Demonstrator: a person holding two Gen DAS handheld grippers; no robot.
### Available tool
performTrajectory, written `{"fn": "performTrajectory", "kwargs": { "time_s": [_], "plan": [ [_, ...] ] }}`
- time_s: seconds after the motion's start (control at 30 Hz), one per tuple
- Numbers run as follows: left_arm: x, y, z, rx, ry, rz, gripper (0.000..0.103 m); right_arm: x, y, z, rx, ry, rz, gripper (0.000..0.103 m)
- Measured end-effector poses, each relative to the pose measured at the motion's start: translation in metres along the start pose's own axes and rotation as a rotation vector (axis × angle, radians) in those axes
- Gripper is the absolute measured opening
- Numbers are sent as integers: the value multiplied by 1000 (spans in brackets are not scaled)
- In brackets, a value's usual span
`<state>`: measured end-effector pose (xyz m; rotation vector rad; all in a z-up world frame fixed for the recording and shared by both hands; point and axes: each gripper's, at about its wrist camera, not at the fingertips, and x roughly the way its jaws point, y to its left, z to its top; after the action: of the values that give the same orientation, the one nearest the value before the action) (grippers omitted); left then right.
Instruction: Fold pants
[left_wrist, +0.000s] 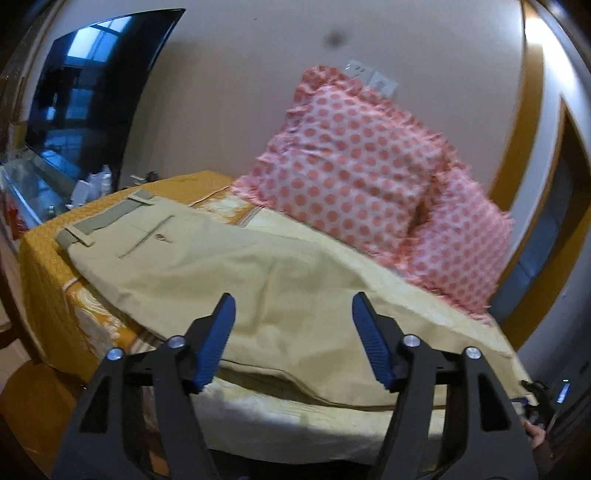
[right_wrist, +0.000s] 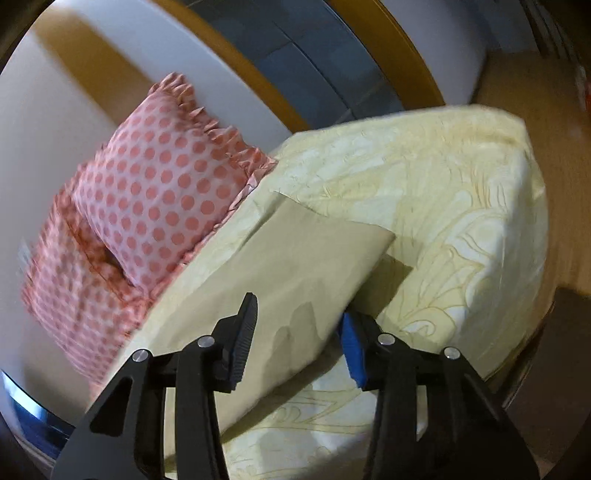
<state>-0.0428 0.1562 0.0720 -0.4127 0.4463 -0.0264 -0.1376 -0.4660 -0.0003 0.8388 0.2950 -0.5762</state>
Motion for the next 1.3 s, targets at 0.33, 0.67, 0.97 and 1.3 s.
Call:
{"fn": "performTrajectory", "kwargs": {
  "time_s": [0.33, 0.67, 0.97, 1.3],
  "plan": [
    [50, 35, -20, -52, 105, 76, 66, 11, 18, 1, -174, -48, 29, 3],
    [41, 34, -18, -90, 67, 55, 67, -3, 240, -50, -484, 82, 656, 3],
    [7, 76, 0, -133, -38, 234, 67, 7, 331, -260, -1038, 609, 734, 29],
    [22, 130, 15, -255, -33, 301, 67, 27, 323, -245, -948, 571, 657, 71]
  ]
}}
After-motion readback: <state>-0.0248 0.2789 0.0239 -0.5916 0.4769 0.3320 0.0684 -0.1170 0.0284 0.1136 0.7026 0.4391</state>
